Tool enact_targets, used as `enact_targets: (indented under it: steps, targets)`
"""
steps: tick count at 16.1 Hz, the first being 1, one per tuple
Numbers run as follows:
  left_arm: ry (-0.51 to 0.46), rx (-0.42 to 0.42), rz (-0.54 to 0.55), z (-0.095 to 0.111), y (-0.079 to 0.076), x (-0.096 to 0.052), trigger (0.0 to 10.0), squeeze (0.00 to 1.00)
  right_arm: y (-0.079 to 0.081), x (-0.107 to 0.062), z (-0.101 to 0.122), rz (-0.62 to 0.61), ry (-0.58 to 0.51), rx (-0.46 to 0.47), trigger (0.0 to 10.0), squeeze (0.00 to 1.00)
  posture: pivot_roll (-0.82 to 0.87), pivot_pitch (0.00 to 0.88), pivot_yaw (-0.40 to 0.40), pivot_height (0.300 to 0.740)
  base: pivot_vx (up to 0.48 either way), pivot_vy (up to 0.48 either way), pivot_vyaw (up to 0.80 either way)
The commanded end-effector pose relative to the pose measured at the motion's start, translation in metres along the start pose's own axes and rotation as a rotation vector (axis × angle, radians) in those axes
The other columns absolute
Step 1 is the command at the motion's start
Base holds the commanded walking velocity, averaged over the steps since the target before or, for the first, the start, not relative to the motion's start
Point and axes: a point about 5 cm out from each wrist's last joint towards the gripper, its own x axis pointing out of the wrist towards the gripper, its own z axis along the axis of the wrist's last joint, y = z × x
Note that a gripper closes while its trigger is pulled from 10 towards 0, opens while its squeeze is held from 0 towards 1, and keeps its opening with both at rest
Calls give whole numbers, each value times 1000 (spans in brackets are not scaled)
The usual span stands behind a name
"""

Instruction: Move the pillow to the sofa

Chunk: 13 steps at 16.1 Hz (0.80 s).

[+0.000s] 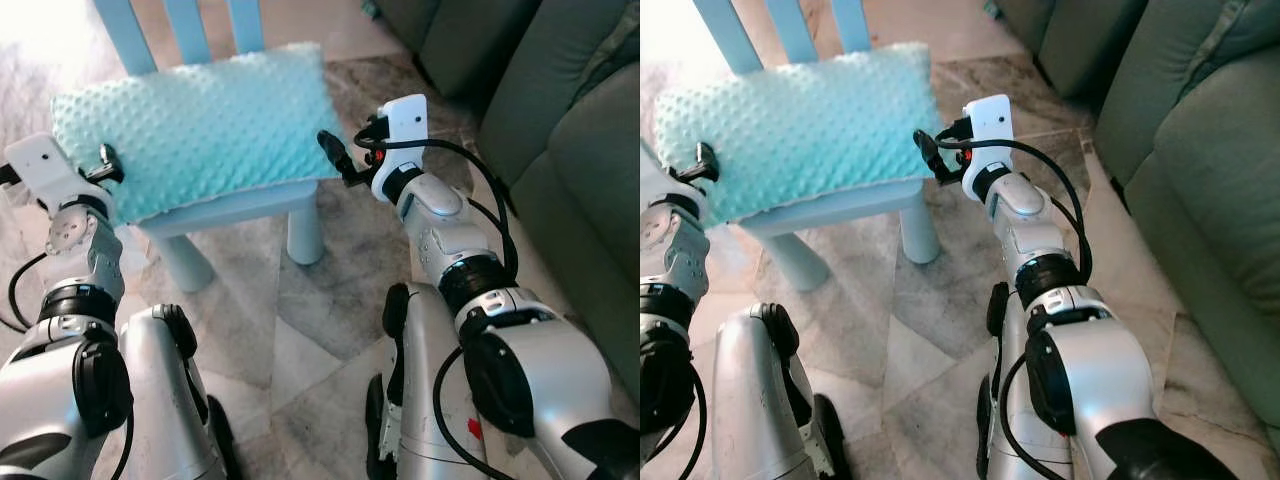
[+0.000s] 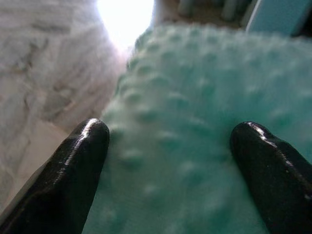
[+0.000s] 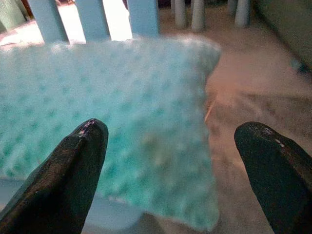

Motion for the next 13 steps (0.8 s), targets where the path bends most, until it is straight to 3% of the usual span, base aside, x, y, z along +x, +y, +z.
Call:
enact_targets:
  steps: [1,3,6,8,10,11,12,13]
  targets:
    - [50,-9,11,-7,8,-1,10000,0,0,1,-2,0,20,16,10000,0,-61,434,-50,401,0,0,0]
    - [67,12,-5,-9,7,0,10000,0,2,2,-5,12,44,36,10000,0,-41,445,-42,401,0,0,0]
    - [166,-102,11,-19,9,-1,10000,0,9,4,-10,26,74,138,10000,0,-13,453,-37,401,0,0,0]
    - [205,-164,-53,-21,0,-1,10000,0,19,6,-16,52,104,177,10000,0,2,458,-34,401,0,0,0]
    - [195,-134,-119,-16,-11,0,10000,0,33,9,-16,120,98,158,10000,0,7,458,-33,401,0,0,0]
    - [163,-114,-135,-11,-13,2,10000,0,33,11,-12,107,87,54,10000,0,11,461,-33,401,0,0,0]
    - [114,-92,-151,-3,-15,3,10000,0,33,12,-6,82,60,-111,10000,0,10,460,-33,401,0,0,0]
    - [82,-97,-159,2,-15,4,10000,0,34,14,2,79,16,-183,10000,0,6,455,-33,401,0,0,0]
